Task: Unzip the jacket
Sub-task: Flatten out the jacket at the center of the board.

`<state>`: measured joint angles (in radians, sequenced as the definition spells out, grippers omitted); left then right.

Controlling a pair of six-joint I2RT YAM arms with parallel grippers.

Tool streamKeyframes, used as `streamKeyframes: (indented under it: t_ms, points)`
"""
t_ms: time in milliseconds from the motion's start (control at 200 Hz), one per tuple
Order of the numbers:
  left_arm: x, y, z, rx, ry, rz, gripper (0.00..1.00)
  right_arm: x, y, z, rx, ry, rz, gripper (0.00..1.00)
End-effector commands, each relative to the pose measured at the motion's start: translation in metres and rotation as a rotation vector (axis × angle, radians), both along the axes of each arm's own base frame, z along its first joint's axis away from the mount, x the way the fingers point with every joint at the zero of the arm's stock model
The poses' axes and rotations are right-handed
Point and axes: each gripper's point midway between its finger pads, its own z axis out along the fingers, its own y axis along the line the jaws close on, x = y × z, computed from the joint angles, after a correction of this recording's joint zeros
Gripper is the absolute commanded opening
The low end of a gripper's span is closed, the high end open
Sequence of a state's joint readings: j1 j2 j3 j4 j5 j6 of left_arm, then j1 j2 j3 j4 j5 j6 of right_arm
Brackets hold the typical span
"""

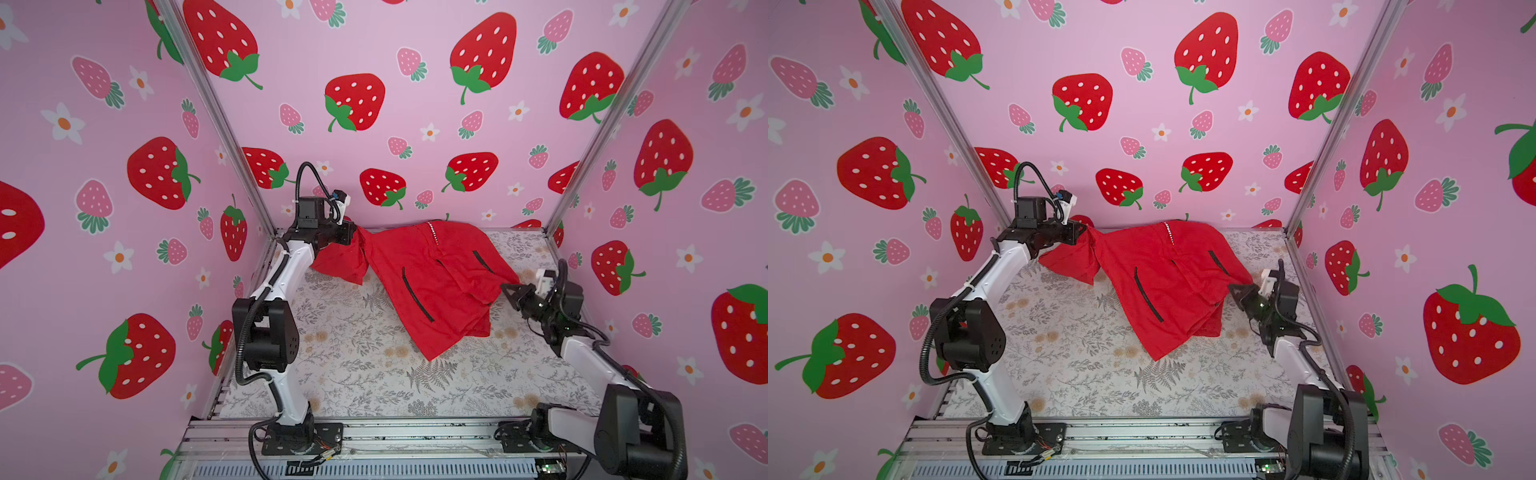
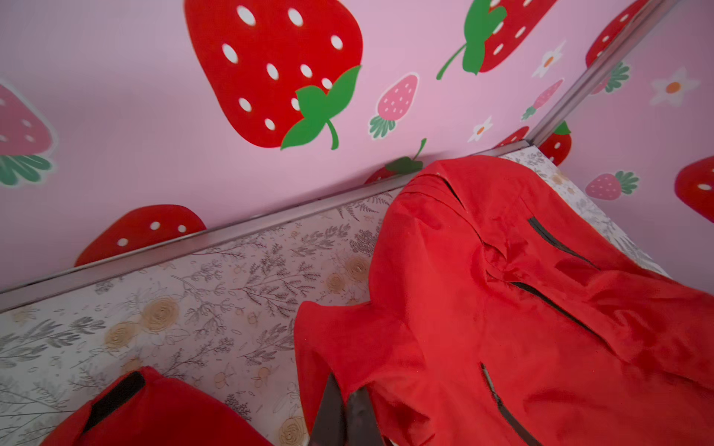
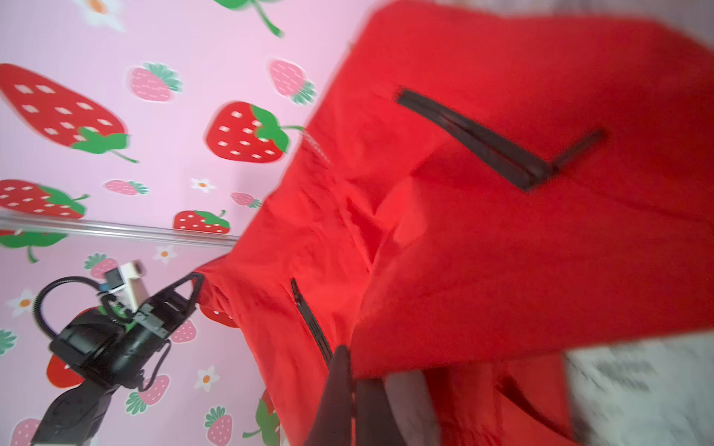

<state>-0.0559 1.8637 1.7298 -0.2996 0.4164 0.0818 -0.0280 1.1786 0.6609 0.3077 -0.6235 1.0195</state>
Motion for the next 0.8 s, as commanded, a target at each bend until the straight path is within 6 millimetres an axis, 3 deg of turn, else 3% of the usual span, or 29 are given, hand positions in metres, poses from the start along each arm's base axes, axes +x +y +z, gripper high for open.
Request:
streamKeyframes:
  t_ms: [0, 110, 200, 330, 400, 445, 480, 535, 585, 590, 600, 610, 615, 706, 796]
  points:
    - [0.019, 0.032, 0.121, 0.022, -0.339, 0.154, 0.00, 0.026, -0.005, 0.054, -0.116, -0.124, -0.007, 0.00]
    - [0.019, 0.038, 0.183, 0.038, -0.485, 0.178, 0.00, 0.064, 0.004, 0.122, -0.096, -0.264, 0.026, 0.00]
    - [0.011, 0.041, 0.234, 0.061, -0.627, 0.187, 0.00, 0.078, 0.015, 0.184, -0.142, -0.410, 0.059, 0.00]
    - [0.005, 0.051, 0.296, 0.055, -0.810, 0.241, 0.00, 0.075, 0.008, 0.268, -0.246, -0.593, 0.023, 0.00]
    - [0.004, 0.050, 0.310, 0.048, -0.810, 0.233, 0.00, 0.067, 0.008, 0.296, -0.268, -0.663, 0.027, 0.00]
    - [-0.001, 0.047, 0.310, 0.046, -0.779, 0.212, 0.00, 0.060, 0.007, 0.303, -0.289, -0.692, 0.030, 0.00]
    - [-0.006, 0.044, 0.301, 0.048, -0.737, 0.189, 0.00, 0.056, 0.006, 0.301, -0.308, -0.697, 0.027, 0.00]
    - [-0.016, 0.040, 0.273, 0.046, -0.659, 0.166, 0.00, 0.051, 0.000, 0.280, -0.335, -0.657, 0.011, 0.00]
    - [-0.028, 0.040, 0.233, 0.030, -0.611, 0.163, 0.00, 0.052, -0.009, 0.238, -0.353, -0.562, -0.005, 0.00]
    - [-0.031, 0.040, 0.235, 0.026, -0.622, 0.165, 0.00, 0.052, -0.010, 0.234, -0.355, -0.552, -0.006, 0.00]
    - [-0.027, 0.040, 0.214, 0.023, -0.588, 0.168, 0.00, 0.051, -0.012, 0.224, -0.358, -0.532, -0.008, 0.00]
    - [-0.035, 0.041, 0.209, 0.018, -0.590, 0.174, 0.00, 0.050, -0.014, 0.214, -0.362, -0.514, -0.008, 0.00]
    - [-0.032, 0.042, 0.198, 0.018, -0.571, 0.177, 0.00, 0.050, -0.015, 0.209, -0.365, -0.503, -0.009, 0.00]
    - [-0.065, 0.048, 0.100, -0.013, -0.390, 0.227, 0.00, 0.036, -0.042, 0.110, -0.385, -0.290, -0.050, 0.00]
    - [-0.102, 0.051, 0.007, -0.041, -0.136, 0.272, 0.00, -0.004, -0.058, 0.045, -0.402, -0.132, -0.085, 0.00]
